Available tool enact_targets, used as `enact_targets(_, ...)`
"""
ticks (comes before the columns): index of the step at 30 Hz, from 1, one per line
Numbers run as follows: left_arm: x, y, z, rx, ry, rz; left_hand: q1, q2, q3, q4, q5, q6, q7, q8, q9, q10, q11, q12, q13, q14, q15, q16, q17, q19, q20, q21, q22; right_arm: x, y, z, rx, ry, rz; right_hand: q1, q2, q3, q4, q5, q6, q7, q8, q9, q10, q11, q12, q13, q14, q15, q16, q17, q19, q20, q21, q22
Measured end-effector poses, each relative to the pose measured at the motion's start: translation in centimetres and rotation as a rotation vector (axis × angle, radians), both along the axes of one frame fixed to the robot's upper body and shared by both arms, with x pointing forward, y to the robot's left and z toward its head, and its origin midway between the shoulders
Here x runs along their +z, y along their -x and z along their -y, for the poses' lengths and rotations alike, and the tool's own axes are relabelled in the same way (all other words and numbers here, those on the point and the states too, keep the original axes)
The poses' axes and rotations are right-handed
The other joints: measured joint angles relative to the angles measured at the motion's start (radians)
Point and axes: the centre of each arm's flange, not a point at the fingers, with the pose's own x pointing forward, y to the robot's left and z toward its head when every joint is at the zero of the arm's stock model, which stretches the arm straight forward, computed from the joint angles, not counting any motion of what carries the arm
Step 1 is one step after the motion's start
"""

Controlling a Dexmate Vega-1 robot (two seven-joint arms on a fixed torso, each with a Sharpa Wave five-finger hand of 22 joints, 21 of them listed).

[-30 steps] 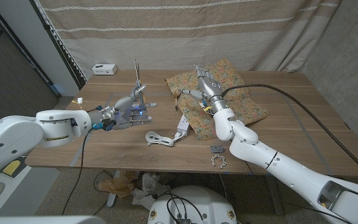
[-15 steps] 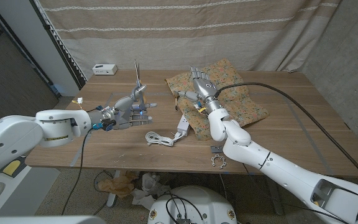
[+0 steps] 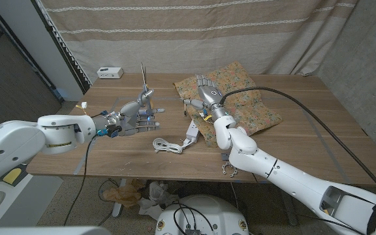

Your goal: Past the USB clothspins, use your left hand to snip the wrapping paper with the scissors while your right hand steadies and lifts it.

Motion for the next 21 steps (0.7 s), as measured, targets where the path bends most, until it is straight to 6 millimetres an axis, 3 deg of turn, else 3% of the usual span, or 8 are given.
enact_targets(21,-0.1,0.0,0.0,-0.002,0.0,0.002,0.002,0.002,0.0,0.0,0.005,0.009,0.001,0.0,-0.003,0.019,0.006,-0.009,0.009,0.007,0.0,0.0,-0.002,0.0,0.0,0.0,0.0,-0.7,-1.5,-1.3,-0.083,0.079,-0.096,-0.005,0.005,0.008,-0.001,-0.011,0.0,0.0,0.004,0.0,-0.005,-0.005,0.006,-0.009,-0.006,0.005,0.001,0.012,-0.003,0.018,0.02,0.028)
